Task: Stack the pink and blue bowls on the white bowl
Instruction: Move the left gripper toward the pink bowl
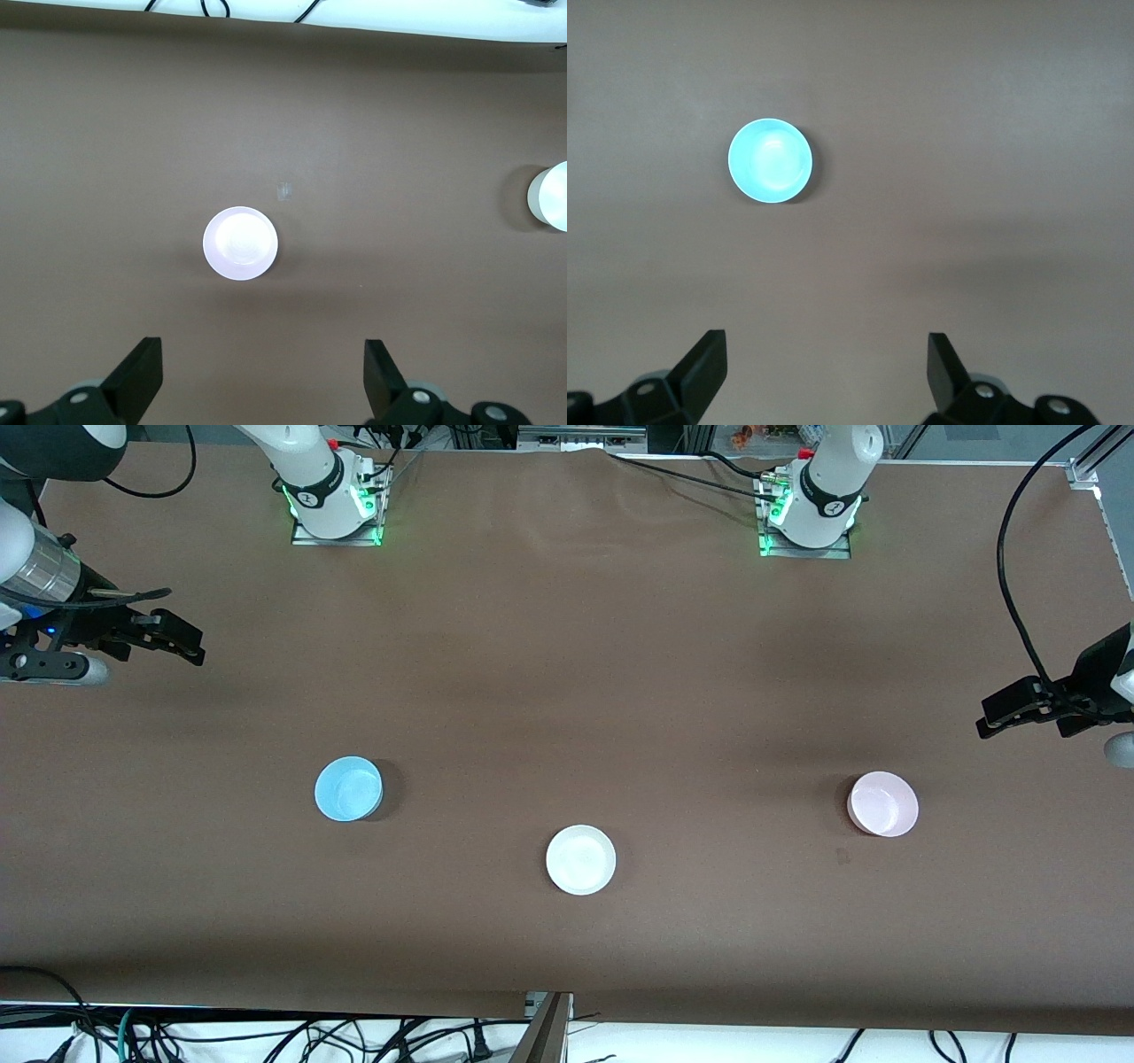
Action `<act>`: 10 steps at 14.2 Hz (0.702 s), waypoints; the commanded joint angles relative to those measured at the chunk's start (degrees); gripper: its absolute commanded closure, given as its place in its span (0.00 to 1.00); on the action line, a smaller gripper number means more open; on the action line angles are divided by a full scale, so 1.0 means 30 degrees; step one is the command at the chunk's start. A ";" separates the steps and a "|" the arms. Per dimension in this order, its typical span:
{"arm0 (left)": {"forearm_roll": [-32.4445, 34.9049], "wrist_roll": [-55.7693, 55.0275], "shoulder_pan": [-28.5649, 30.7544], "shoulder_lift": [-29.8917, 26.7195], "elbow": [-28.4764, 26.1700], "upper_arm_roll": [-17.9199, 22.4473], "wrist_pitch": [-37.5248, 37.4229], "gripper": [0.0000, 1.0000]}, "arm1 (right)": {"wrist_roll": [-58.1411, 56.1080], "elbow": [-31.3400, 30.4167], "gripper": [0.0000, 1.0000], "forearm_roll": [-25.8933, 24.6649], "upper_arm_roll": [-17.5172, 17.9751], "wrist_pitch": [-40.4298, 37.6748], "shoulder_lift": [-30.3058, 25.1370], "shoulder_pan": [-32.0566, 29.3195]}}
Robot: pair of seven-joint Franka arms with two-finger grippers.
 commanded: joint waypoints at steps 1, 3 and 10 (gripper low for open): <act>-0.0190 0.0218 -0.0035 0.0263 0.0593 0.0191 -0.0354 0.00 | -0.0213 0.0309 0.00 -0.0126 -0.0070 0.0074 0.0186 0.0162; -0.0161 0.0014 -0.0122 0.0263 0.0593 0.0191 -0.0384 0.00 | -0.0303 0.0514 0.00 -0.0124 -0.0100 0.0045 0.0245 0.0132; -0.0102 0.0336 0.0932 0.1609 -0.2121 0.0250 0.2534 0.00 | 0.0136 0.0926 0.00 0.0374 -0.0100 0.0307 0.0480 0.0104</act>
